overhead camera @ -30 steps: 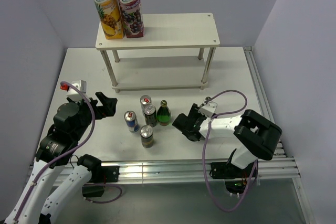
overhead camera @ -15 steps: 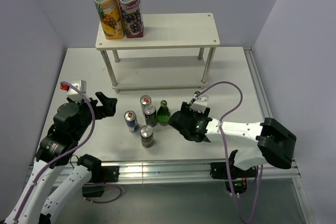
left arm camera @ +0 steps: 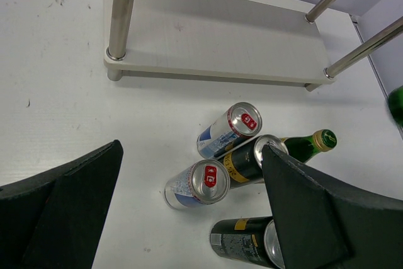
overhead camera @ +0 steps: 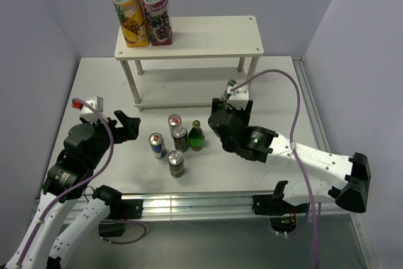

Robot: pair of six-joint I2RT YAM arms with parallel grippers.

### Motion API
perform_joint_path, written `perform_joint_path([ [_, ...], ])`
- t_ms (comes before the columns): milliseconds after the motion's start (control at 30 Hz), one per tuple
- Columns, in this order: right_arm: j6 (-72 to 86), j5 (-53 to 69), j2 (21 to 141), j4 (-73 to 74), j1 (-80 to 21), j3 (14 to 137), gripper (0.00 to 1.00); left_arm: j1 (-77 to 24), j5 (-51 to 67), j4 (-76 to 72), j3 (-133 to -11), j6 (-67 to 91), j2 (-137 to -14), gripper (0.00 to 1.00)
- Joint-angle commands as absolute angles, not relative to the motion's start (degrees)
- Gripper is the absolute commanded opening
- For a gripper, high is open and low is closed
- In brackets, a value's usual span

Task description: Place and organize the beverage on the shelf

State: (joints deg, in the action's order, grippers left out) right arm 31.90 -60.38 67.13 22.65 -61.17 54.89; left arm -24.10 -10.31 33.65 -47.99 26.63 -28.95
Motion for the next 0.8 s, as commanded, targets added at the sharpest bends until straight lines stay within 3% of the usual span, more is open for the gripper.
perform_joint_path([
  [0, 15.0, -65.0, 63.5, 10.4, -61.4, 68.4, 0.0, -24.2, -10.4, 31.4, -47.8, 26.0, -28.2, 0.99],
  [233, -2.8, -58.4, 70.0, 5.7, -57.6, 89.1, 0.0, -24.2, -10.8, 31.5, -47.8, 26.1, -27.9, 0.99],
  [767, -0.4, -42.1, 92.4, 16.4, -36.2, 120.1, 0.0, -24.2, -11.2, 31.5, -47.4, 26.4, -27.1, 0.99],
])
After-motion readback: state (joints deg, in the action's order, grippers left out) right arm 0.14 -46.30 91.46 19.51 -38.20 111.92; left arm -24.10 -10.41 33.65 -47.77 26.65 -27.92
